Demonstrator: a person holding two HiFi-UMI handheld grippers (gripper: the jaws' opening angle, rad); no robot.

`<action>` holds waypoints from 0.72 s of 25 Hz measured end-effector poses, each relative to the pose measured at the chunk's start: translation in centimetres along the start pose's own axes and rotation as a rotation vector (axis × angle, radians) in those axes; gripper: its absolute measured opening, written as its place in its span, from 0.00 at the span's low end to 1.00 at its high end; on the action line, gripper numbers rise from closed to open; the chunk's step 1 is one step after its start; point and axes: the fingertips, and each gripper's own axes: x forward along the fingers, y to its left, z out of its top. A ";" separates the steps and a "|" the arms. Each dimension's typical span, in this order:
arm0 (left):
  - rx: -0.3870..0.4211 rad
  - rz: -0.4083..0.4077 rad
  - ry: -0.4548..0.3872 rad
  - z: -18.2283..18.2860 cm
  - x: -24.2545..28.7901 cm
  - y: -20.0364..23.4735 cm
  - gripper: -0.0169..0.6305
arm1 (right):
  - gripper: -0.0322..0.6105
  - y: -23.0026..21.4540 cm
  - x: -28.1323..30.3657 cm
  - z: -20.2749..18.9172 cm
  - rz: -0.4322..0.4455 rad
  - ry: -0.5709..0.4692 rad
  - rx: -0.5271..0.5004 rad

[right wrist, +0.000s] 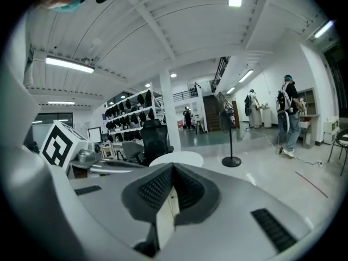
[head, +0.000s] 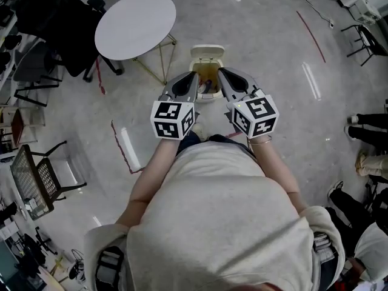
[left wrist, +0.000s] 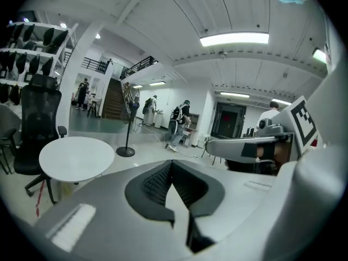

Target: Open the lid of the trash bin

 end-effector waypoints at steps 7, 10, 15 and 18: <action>-0.003 0.005 0.009 -0.6 -1.3 0.0 0.04 | 0.06 1.3 -0.4 -0.8 0.012 0.005 -0.021; -0.012 -0.003 0.027 -1.3 -1.3 -0.1 0.04 | 0.06 1.3 -0.5 -1.2 0.012 0.021 -0.029; -0.019 -0.024 0.042 -1.9 -0.9 -1.2 0.04 | 0.06 1.7 -0.7 -2.0 0.020 0.052 -0.039; -0.043 -0.022 0.047 -2.4 -0.4 -1.3 0.04 | 0.06 1.8 -0.4 -2.5 0.032 0.058 -0.029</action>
